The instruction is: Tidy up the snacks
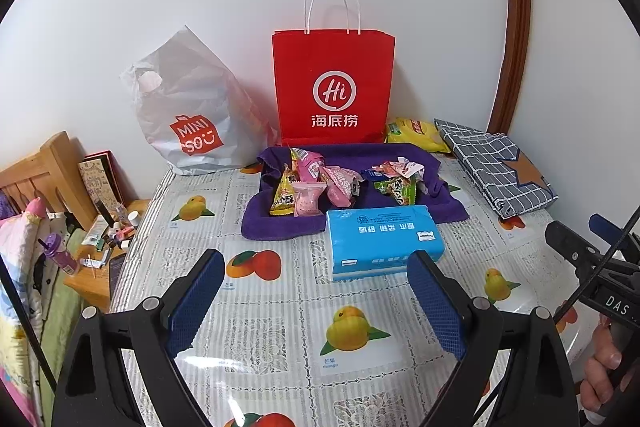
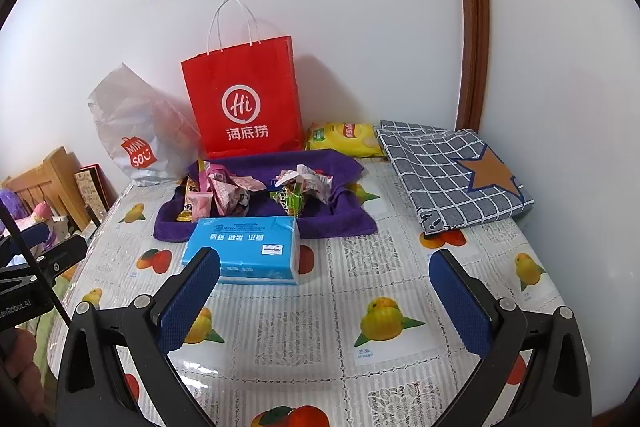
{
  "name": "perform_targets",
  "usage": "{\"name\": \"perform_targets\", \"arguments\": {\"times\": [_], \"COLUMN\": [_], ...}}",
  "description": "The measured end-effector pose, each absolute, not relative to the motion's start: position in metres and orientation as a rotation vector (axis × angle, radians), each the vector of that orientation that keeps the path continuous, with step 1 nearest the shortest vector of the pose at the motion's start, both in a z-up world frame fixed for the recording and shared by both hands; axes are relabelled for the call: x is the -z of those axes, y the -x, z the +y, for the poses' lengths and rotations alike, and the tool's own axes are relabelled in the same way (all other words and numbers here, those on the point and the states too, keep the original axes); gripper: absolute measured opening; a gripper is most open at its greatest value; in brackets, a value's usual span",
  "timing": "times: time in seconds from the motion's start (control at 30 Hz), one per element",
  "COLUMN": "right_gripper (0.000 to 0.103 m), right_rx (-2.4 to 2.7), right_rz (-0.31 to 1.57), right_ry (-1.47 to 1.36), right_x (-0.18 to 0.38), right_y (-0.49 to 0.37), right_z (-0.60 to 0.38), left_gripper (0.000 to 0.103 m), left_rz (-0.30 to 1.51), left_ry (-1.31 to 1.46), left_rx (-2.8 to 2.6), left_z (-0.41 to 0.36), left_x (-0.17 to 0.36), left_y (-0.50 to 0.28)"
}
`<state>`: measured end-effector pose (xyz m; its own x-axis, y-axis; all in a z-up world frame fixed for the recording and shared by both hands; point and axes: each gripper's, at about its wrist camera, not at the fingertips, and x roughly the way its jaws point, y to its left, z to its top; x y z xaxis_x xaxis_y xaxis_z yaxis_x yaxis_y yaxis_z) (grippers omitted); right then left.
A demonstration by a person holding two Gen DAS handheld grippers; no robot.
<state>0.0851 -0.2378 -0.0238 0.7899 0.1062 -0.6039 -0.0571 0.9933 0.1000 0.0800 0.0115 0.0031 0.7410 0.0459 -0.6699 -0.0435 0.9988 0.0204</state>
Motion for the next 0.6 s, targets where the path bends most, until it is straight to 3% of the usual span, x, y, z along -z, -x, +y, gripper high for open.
{"name": "perform_targets", "arguments": {"times": [0.6], "right_gripper": [0.103], "right_rx": [-0.098], "right_rz": [0.655], "right_ry": [-0.086], "right_x": [0.0219], "right_y": [-0.0840], "right_z": [-0.2331], "left_gripper": [0.093], "left_rz": [0.736], "left_ry": [-0.002], "left_rx": [-0.063], "left_z": [0.0163], "left_x": [-0.0061], "left_y": [-0.0793]}}
